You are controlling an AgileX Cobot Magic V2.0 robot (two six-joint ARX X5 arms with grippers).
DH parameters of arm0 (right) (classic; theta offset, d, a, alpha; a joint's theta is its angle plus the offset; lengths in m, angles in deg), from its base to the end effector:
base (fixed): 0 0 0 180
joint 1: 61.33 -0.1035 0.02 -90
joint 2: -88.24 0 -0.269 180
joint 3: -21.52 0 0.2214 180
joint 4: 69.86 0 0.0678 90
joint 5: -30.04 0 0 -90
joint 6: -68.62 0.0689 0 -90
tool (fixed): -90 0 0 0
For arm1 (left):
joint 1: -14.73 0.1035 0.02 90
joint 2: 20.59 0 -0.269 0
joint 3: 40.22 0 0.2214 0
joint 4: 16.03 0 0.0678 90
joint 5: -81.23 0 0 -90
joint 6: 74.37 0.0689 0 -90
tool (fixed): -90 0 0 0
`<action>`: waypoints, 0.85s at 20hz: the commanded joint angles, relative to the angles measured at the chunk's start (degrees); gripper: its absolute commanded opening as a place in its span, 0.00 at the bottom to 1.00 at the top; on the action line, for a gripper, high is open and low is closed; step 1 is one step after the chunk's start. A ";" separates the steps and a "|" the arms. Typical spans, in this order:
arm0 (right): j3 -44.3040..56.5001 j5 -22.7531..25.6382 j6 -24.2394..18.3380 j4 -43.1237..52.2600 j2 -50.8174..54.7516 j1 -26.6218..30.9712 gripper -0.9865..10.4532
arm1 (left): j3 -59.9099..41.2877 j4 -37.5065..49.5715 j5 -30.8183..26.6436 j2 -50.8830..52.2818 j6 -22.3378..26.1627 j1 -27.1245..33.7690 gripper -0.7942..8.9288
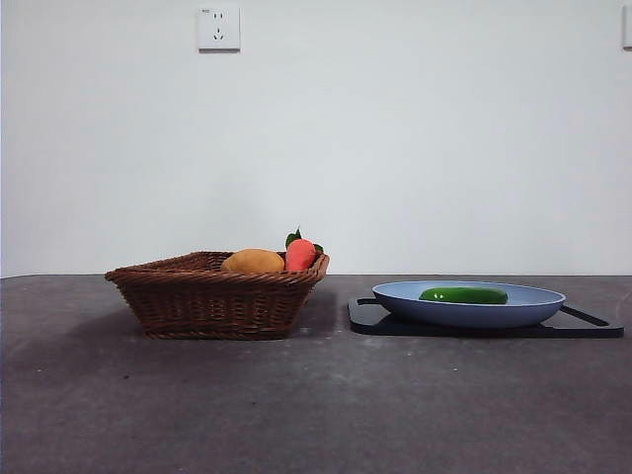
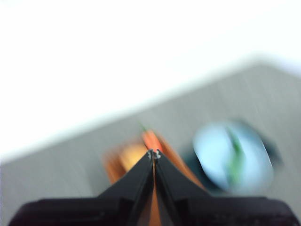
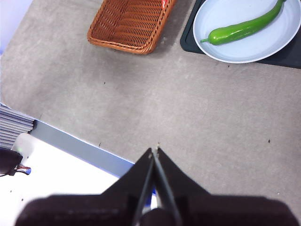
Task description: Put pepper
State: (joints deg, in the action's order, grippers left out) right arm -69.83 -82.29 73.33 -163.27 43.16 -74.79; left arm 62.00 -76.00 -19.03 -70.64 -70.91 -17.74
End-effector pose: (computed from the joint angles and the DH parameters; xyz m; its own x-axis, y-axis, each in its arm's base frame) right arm 0.0645 0.0424 0.3575 0.5235 0.5160 -0.6780 -0.4065 0.8506 0.3334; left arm 0.1056 -0.0527 0.4662 0.9181 -0.3731 -0.1335 0.3856 0.9188 0.0839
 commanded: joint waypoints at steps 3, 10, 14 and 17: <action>-1.05 0.13 0.35 -0.81 -0.28 -0.17 0.09 | -15.02 21.14 3.74 11.52 2.86 16.59 0.09; -1.05 0.13 0.35 -0.81 -0.28 -0.17 0.09 | -51.28 45.97 3.02 31.58 1.55 31.32 0.09; -1.05 0.13 0.35 -0.81 -0.28 -0.17 0.09 | -65.64 47.65 2.97 38.16 -2.10 31.85 0.09; -1.05 0.15 0.35 -0.81 -0.28 -0.17 0.09 | -72.83 47.60 3.19 40.96 -5.31 31.85 0.09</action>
State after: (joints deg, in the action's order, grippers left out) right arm -69.83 -82.29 73.33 -163.27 43.16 -74.79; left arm -11.31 -29.14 -15.90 -29.96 -74.51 13.93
